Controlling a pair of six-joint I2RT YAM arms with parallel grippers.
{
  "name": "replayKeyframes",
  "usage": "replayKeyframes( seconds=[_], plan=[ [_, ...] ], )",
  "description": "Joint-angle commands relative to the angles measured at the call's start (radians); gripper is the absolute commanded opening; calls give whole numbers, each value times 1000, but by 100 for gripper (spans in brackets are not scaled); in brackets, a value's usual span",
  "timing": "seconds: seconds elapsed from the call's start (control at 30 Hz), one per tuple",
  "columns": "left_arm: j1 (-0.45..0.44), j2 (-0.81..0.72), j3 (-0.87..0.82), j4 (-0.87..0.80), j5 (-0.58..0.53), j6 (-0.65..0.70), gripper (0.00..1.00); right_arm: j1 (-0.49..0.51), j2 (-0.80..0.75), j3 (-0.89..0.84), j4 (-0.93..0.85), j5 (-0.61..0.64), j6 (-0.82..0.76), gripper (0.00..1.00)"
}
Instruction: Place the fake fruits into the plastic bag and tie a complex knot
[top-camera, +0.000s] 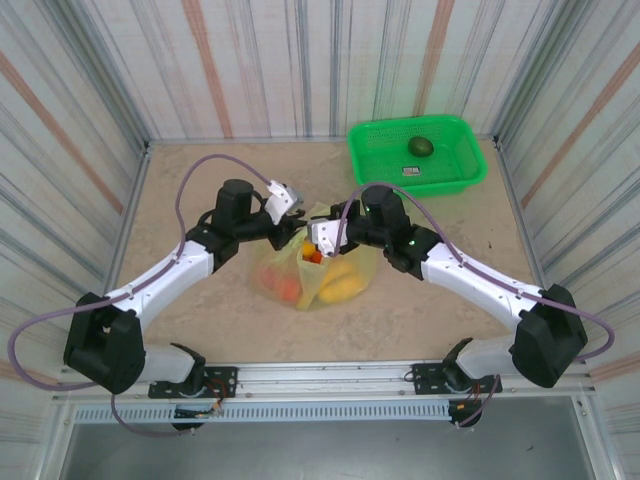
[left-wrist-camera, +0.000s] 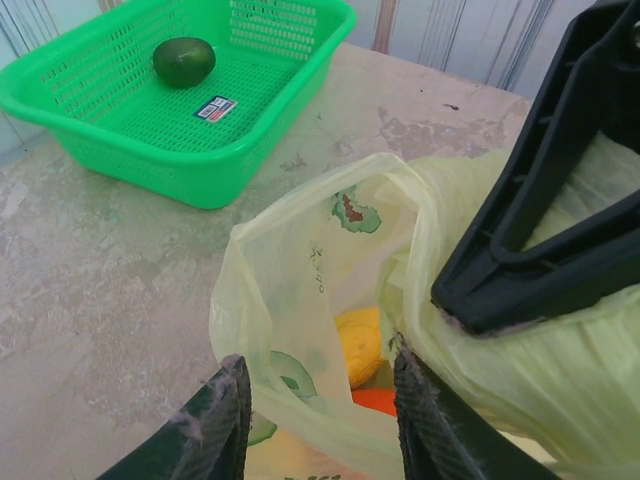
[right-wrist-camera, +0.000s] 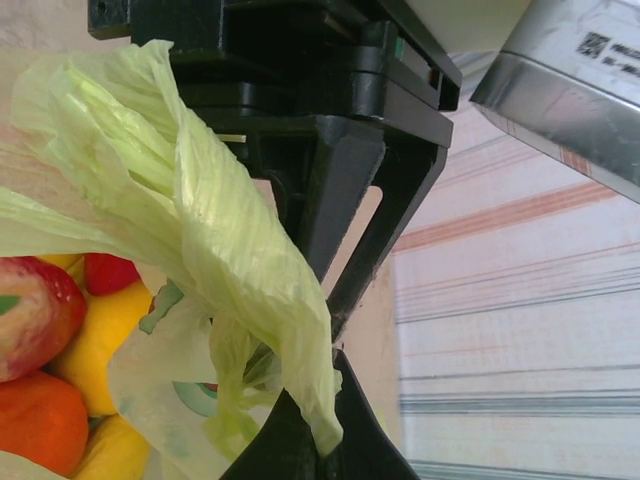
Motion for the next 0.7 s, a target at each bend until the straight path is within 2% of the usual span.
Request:
replayKeyframes(
  seconds=[0.0, 0.5, 0.67],
  plan=[
    [-5, -5, -12, 6, 16, 37, 43, -13, -27, 32, -29, -38, 41, 0],
    [-6, -4, -18, -37, 78, 151, 35, -26, -12, 53, -28, -54, 52, 0],
    [-15, -7, -24, -30, 75, 170, 41, -27, -4, 61, -31, -56, 57, 0]
  ],
)
